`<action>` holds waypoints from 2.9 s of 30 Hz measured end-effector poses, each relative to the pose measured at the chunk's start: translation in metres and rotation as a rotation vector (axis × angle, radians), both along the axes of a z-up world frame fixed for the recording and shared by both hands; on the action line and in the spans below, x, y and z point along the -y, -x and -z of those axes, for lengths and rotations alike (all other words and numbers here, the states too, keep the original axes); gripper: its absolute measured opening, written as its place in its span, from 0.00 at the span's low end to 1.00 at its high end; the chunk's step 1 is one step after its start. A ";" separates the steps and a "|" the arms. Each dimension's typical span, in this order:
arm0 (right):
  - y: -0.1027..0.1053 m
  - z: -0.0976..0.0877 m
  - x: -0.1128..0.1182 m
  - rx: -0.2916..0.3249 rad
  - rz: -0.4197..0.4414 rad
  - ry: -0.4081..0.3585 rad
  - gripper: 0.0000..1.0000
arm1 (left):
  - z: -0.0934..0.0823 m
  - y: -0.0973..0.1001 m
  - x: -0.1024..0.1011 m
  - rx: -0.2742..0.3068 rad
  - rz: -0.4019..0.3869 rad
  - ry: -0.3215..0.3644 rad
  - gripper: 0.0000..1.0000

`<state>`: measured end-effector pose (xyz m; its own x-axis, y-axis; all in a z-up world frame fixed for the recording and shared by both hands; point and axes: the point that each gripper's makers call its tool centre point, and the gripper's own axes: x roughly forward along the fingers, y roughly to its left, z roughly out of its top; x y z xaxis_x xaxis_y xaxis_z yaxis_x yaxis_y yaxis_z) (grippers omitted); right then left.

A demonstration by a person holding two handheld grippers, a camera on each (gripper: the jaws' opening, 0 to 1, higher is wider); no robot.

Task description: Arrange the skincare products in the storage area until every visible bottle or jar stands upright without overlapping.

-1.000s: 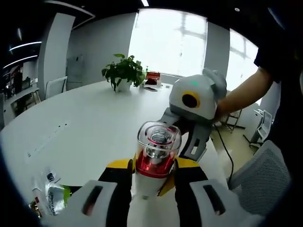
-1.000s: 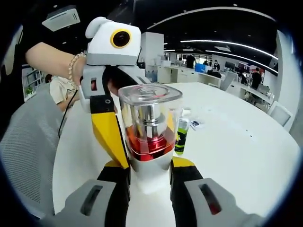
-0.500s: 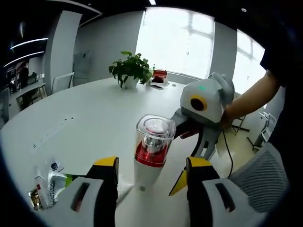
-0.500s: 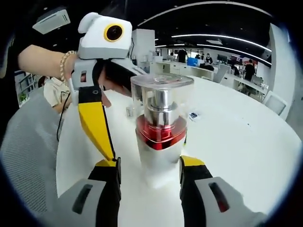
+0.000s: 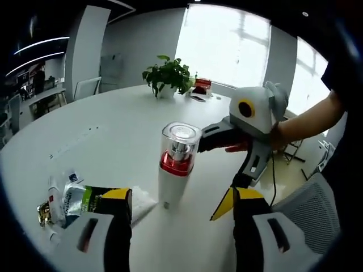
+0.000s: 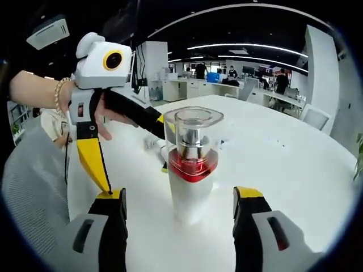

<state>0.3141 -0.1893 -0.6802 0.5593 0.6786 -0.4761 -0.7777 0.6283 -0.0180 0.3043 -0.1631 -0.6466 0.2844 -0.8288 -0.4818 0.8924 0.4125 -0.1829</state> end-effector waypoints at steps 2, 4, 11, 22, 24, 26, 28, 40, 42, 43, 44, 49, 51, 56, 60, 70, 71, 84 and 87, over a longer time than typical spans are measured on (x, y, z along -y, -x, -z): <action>0.003 -0.004 -0.001 0.012 0.007 0.002 0.82 | -0.003 0.004 -0.005 -0.007 -0.022 -0.005 0.73; 0.008 -0.010 -0.003 0.007 0.005 -0.010 0.87 | -0.005 0.010 -0.012 -0.016 -0.041 -0.028 0.68; 0.018 -0.016 -0.007 0.010 0.004 -0.021 0.90 | -0.006 0.022 -0.039 -0.038 -0.135 -0.021 0.82; 0.041 -0.020 -0.008 -0.004 0.004 -0.014 0.95 | -0.002 0.049 -0.081 -0.090 -0.255 -0.017 0.93; 0.045 -0.022 -0.007 -0.007 0.013 -0.023 0.95 | -0.002 0.055 -0.088 -0.093 -0.270 -0.012 0.93; 0.051 -0.025 -0.008 -0.011 0.023 -0.038 0.96 | -0.002 0.061 -0.091 -0.103 -0.288 -0.007 0.94; 0.056 -0.027 -0.007 -0.015 0.040 -0.047 0.95 | -0.003 0.070 -0.094 -0.112 -0.300 0.002 0.94; 0.085 -0.026 -0.001 -0.051 0.104 -0.104 0.94 | 0.003 0.110 -0.131 -0.146 -0.422 0.029 0.96; 0.089 -0.026 -0.001 -0.055 0.109 -0.111 0.94 | 0.000 0.116 -0.138 -0.145 -0.453 0.044 0.96; 0.092 -0.026 0.000 -0.057 0.116 -0.115 0.94 | 0.000 0.119 -0.142 -0.146 -0.460 0.043 0.96; 0.093 -0.025 0.000 -0.061 0.121 -0.118 0.93 | 0.001 0.121 -0.146 -0.144 -0.468 0.042 0.96; 0.099 -0.023 0.000 -0.076 0.141 -0.139 0.92 | 0.007 0.131 -0.164 -0.149 -0.517 0.041 0.96; 0.102 -0.022 -0.001 -0.076 0.147 -0.139 0.92 | 0.008 0.134 -0.166 -0.151 -0.522 0.046 0.95; 0.106 -0.023 -0.002 -0.082 0.163 -0.157 0.92 | 0.012 0.140 -0.171 -0.155 -0.536 0.036 0.95; 0.109 -0.021 -0.004 -0.084 0.168 -0.160 0.91 | 0.010 0.141 -0.174 -0.164 -0.552 0.057 0.95; 0.120 -0.018 -0.007 -0.099 0.177 -0.171 0.90 | 0.017 0.146 -0.175 -0.172 -0.547 0.031 0.94; 0.120 -0.018 -0.007 -0.100 0.178 -0.172 0.90 | 0.017 0.146 -0.174 -0.172 -0.544 0.029 0.94; 0.119 -0.016 -0.003 -0.099 0.197 -0.184 0.90 | 0.006 0.120 -0.150 -0.124 -0.426 -0.038 0.94; 0.118 -0.016 0.002 -0.100 0.213 -0.188 0.90 | 0.006 0.109 -0.144 -0.113 -0.396 -0.054 0.93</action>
